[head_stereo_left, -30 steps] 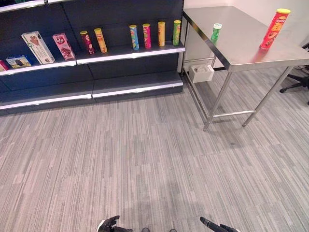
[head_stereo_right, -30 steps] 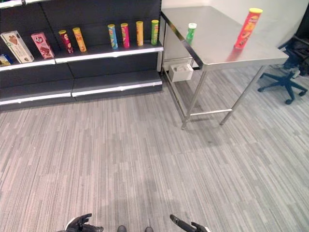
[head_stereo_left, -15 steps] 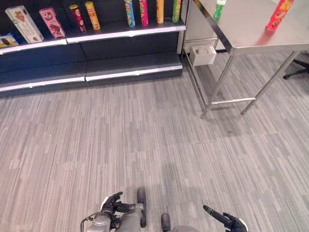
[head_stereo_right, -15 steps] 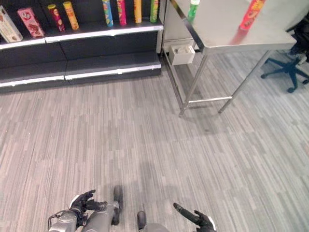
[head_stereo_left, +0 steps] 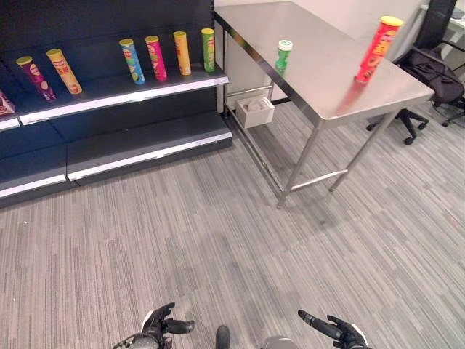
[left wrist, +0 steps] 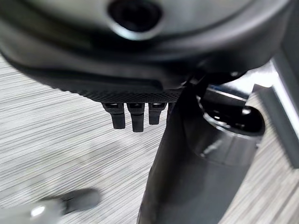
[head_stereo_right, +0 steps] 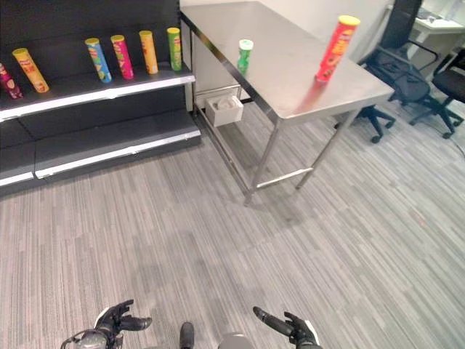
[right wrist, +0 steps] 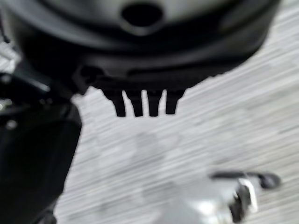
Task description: Put the goods on the table back onto the shelves and tidy them up.
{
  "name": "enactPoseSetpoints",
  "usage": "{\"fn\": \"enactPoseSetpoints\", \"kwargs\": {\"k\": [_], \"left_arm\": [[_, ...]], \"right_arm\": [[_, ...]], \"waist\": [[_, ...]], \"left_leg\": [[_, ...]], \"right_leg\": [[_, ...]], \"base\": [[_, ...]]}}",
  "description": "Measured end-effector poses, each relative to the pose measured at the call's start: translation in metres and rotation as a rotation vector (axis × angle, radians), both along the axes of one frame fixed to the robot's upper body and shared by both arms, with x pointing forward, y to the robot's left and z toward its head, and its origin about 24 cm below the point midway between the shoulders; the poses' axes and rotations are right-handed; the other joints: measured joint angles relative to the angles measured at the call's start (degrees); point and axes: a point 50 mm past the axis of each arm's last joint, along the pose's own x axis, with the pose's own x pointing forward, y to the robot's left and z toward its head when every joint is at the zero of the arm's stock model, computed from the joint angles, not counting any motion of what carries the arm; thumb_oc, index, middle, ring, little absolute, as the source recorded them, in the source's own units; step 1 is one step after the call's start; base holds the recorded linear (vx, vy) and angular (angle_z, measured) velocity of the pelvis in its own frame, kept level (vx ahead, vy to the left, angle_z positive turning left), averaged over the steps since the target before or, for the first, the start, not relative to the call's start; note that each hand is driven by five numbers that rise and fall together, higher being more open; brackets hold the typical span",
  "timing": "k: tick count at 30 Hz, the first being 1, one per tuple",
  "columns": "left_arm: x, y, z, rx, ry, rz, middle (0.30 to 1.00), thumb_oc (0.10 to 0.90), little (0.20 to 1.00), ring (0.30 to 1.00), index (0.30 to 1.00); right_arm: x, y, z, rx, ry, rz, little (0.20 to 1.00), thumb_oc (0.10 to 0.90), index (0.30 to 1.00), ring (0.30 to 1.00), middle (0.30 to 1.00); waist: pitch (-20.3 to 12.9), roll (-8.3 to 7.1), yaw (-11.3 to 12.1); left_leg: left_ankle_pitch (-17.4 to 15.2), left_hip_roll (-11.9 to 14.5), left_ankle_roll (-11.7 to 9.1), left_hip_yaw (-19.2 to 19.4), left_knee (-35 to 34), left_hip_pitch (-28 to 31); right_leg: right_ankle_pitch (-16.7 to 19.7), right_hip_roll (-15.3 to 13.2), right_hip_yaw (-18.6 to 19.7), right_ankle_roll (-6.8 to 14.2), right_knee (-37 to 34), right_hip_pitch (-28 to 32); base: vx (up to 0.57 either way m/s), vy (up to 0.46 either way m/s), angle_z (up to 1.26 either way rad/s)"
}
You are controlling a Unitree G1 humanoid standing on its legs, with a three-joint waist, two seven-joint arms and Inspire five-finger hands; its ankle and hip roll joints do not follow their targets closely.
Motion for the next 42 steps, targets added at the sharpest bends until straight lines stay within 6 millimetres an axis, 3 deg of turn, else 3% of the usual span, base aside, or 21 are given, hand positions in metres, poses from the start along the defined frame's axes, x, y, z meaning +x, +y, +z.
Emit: {"fn": "enactPoseSetpoints", "kwargs": {"k": [1, 2, 3, 7, 9, 12, 16, 18, 20, 23, 25, 26, 27, 32, 34, 35, 36, 37, 38, 39, 42], "left_arm": [[-0.002, 0.000, -0.001, -0.003, 0.005, 0.008, 0.900, 0.800, 0.900, 0.900, 0.900], [-0.006, 0.005, -0.001, 0.013, 0.012, 0.024, 0.900, 0.800, 0.900, 0.900, 0.900], [-0.016, 0.014, -0.003, 0.036, 0.043, 0.047, 0.900, 0.800, 0.900, 0.900, 0.900], [-0.027, 0.021, -0.005, 0.057, 0.086, 0.088, 0.900, 0.800, 0.900, 0.900, 0.900], [-0.027, 0.022, -0.007, 0.062, 0.101, 0.094, 0.900, 0.800, 0.900, 0.900, 0.900], [-0.030, 0.007, -0.010, 0.029, 0.099, 0.066, 0.900, 0.800, 0.900, 0.900, 0.900], [-0.034, -0.009, -0.014, -0.015, 0.104, 0.069, 0.900, 0.800, 0.900, 0.900, 0.900], [-0.030, -0.015, -0.014, -0.033, 0.092, 0.063, 0.900, 0.800, 0.900, 0.900, 0.900], [-0.017, -0.019, -0.009, -0.046, 0.033, 0.054, 0.900, 0.800, 0.900, 0.900, 0.900], [-0.004, -0.022, -0.003, -0.065, -0.021, 0.050, 0.900, 0.800, 0.900, 0.900, 0.900], [0.005, -0.022, 0.002, -0.077, -0.052, 0.032, 0.900, 0.800, 0.900, 0.900, 0.900], [0.004, -0.034, 0.000, -0.105, -0.053, 0.019, 0.900, 0.800, 0.900, 0.900, 0.900], [0.002, -0.040, -0.003, -0.116, -0.026, -0.017, 0.900, 0.800, 0.900, 0.900, 0.900], [-0.010, -0.027, -0.006, -0.100, -0.002, 0.034, 0.900, 0.800, 0.900, 0.900, 0.900], [-0.009, -0.021, -0.005, -0.091, -0.007, 0.054, 0.900, 0.800, 0.900, 0.900, 0.900], [-0.009, -0.020, -0.005, -0.086, -0.008, 0.057, 0.900, 0.800, 0.900, 0.900, 0.900], [-0.011, -0.020, -0.006, -0.085, -0.001, 0.057, 0.900, 0.800, 0.900, 0.900, 0.900], [-0.009, -0.017, -0.006, -0.071, 0.003, 0.060, 0.900, 0.800, 0.900, 0.900, 0.900], [-0.007, -0.018, -0.006, -0.068, 0.003, 0.070, 0.900, 0.800, 0.900, 0.900, 0.900], [-0.001, -0.020, -0.004, -0.074, -0.009, 0.059, 0.900, 0.800, 0.900, 0.900, 0.900], [0.000, -0.017, -0.003, -0.072, -0.022, 0.073, 0.900, 0.800, 0.900, 0.900, 0.900]], "right_arm": [[0.000, -0.001, 0.000, -0.002, -0.001, -0.006, 0.900, 0.800, 0.900, 0.900, 0.900], [0.009, 0.002, 0.001, 0.005, -0.020, -0.006, 0.900, 0.800, 0.900, 0.900, 0.900], [0.016, 0.008, 0.002, 0.022, -0.039, 0.000, 0.900, 0.800, 0.900, 0.900, 0.900], [0.013, 0.012, -0.001, 0.034, -0.022, -0.003, 0.900, 0.800, 0.900, 0.900, 0.900], [0.009, 0.010, -0.003, 0.027, 0.004, -0.015, 0.900, 0.800, 0.900, 0.900, 0.900], [-0.028, 0.006, -0.014, 0.023, 0.123, -0.050, 0.900, 0.800, 0.900, 0.900, 0.900], [-0.008, -0.001, -0.005, 0.005, 0.055, -0.027, 0.900, 0.800, 0.900, 0.900, 0.900], [0.002, -0.009, 0.002, -0.019, 0.005, -0.015, 0.900, 0.800, 0.900, 0.900, 0.900], [0.004, -0.016, 0.006, -0.043, -0.008, -0.010, 0.900, 0.800, 0.900, 0.900, 0.900], [0.008, -0.020, 0.008, -0.053, -0.014, -0.010, 0.900, 0.800, 0.900, 0.900, 0.900], [0.010, -0.019, 0.008, -0.054, -0.011, -0.014, 0.900, 0.800, 0.900, 0.900, 0.900], [0.010, -0.028, 0.011, -0.076, -0.010, -0.013, 0.900, 0.800, 0.900, 0.900, 0.900], [0.002, -0.034, 0.010, -0.103, 0.023, -0.033, 0.900, 0.800, 0.900, 0.900, 0.900], [0.001, -0.024, 0.006, -0.077, 0.018, -0.033, 0.900, 0.800, 0.900, 0.900, 0.900], [0.007, -0.010, 0.003, -0.043, -0.002, -0.020, 0.900, 0.800, 0.900, 0.900, 0.900], [0.007, -0.004, 0.002, -0.031, 0.000, -0.006, 0.900, 0.800, 0.900, 0.900, 0.900], [0.011, -0.002, 0.003, -0.032, -0.011, 0.024, 0.900, 0.800, 0.900, 0.900, 0.900], [0.015, 0.004, 0.004, -0.020, -0.028, 0.034, 0.900, 0.800, 0.900, 0.900, 0.900], [0.021, 0.005, 0.007, -0.023, -0.051, 0.050, 0.900, 0.800, 0.900, 0.900, 0.900], [0.026, 0.002, 0.009, -0.035, -0.065, 0.049, 0.900, 0.800, 0.900, 0.900, 0.900], [0.029, 0.004, 0.009, -0.031, -0.065, 0.049, 0.900, 0.800, 0.900, 0.900, 0.900]], "waist": [[-0.28, 1.62, 0.49], [-0.16, 2.10, 1.85], [-0.27, 1.27, 2.00], [-0.15, 0.71, -0.16], [0.47, -0.89, -1.90], [0.53, -1.72, -1.35], [0.27, -0.41, -1.28], [0.42, -0.76, -1.45], [0.76, -1.37, -0.97], [1.73, -3.32, -0.63], [2.84, -4.36, -0.35], [3.75, 0.16, 0.12], [3.61, 2.12, -1.12], [3.27, 1.28, -0.02], [2.91, -0.99, 0.06], [2.89, -0.75, -0.02], [3.07, 1.66, 0.05], [3.19, 2.32, -0.29], [2.87, 1.27, -0.25], [2.82, 1.41, -0.11], [2.57, 1.77, 1.24]], "left_leg": [[-3.00, 1.45, -1.77, 1.13, -0.08, 1.14], [-4.19, 1.76, -0.66, 2.95, -0.34, 2.16], [-4.19, 1.25, -0.68, 4.21, -0.34, 2.47], [-7.22, 2.73, -4.76, 1.97, 0.00, 5.00], [-9.62, 2.89, -4.70, 1.23, -0.33, 6.99], [-12.30, 5.22, -7.70, -0.31, 0.40, 13.32], [-12.28, 10.05, -9.50, 1.34, 10.11, 10.90], [-12.29, 11.67, -12.53, 1.11, 16.71, 8.25], [-10.11, 14.20, -15.63, 0.96, 34.62, 0.50], [-10.37, 14.26, -15.43, 1.18, 41.61, -8.67], [-10.77, 11.08, -14.67, 1.20, 31.45, -11.65], [-6.62, 12.79, -15.91, 0.14, 8.90, -9.89], [-2.27, 13.42, -18.01, -0.65, -1.14, -11.92], [0.50, 8.84, -15.02, -2.16, -1.14, -9.53], [1.53, 3.37, -7.62, 0.35, -1.17, -7.27], [2.51, 2.51, -2.89, 1.39, -1.17, -6.72], [5.24, 5.20, 2.55, 1.23, -1.05, -5.80], [2.54, 6.99, 0.99, -0.77, -0.76, -4.58], [2.49, 6.23, 0.90, -1.39, -0.77, -4.57], [2.30, 5.78, 0.38, -1.60, -0.77, -4.91], [1.05, 6.47, -3.94, -0.82, -0.83, -4.43]], "right_leg": [[0.20, -2.77, -6.42, -0.11, -7.40, 0.33], [2.48, -5.52, -13.34, 0.38, -18.02, 0.39], [5.97, -7.07, -15.19, 0.90, -27.29, -0.30], [15.00, -1.64, -13.72, 2.78, -40.63, -2.23], [20.43, 1.48, -12.53, 3.45, -47.79, -3.16], [23.52, 3.37, -14.87, -3.16, -40.44, -0.86], [23.25, 9.05, -15.25, -8.72, -45.70, 4.65], [22.17, 10.45, -15.07, -13.34, -47.69, 7.73], [20.31, 12.60, -15.18, -15.37, -48.48, 10.76], [18.47, 12.83, -15.17, -17.00, -48.51, 12.17], [17.09, 12.49, -14.73, -14.14, -48.87, 12.98], [11.72, 11.17, -17.83, -13.00, -37.26, 9.59], [11.23, 12.40, -17.08, -11.20, -43.19, 13.87], [12.85, 13.94, -14.17, -12.39, -48.33, 19.71], [12.45, 13.64, -13.34, -11.75, -47.70, 20.11], [12.12, 15.08, -13.39, -11.23, -45.51, 19.90], [10.29, 18.34, -13.21, -7.72, -39.12, 17.79], [4.73, 17.75, -12.87, -7.34, -32.56, 14.76], [2.39, 12.00, -11.94, -6.62, -31.73, 12.52], [5.63, 7.12, -11.97, -2.75, -36.13, 12.11], [10.03, 7.91, -12.15, -5.12, -41.21, 15.15]], "base": [[0.17, -0.097, -0.24], [0.28, -0.172, -0.58], [0.21, -0.120, -0.40], [0.34, -0.268, 0.14], [0.31, -0.417, 0.56], [0.15, -0.330, 0.41], [0.10, -0.288, -0.14], [0.14, -0.391, -0.06], [0.10, -0.296, 0.00], [0.11, -0.162, -0.02], [0.25, 0.024, -0.31], [0.29, 0.124, -0.08], [0.31, 0.169, -0.29], [0.15, 0.176, -0.41], [0.10, 0.238, -0.32], [0.05, 0.213, -0.27], [0.03, 0.153, -0.20], [0.02, 0.162, -0.14], [0.01, 0.061, 0.13], [0.02, 0.238, 0.23], [0.02, 0.266, -0.11]]}}
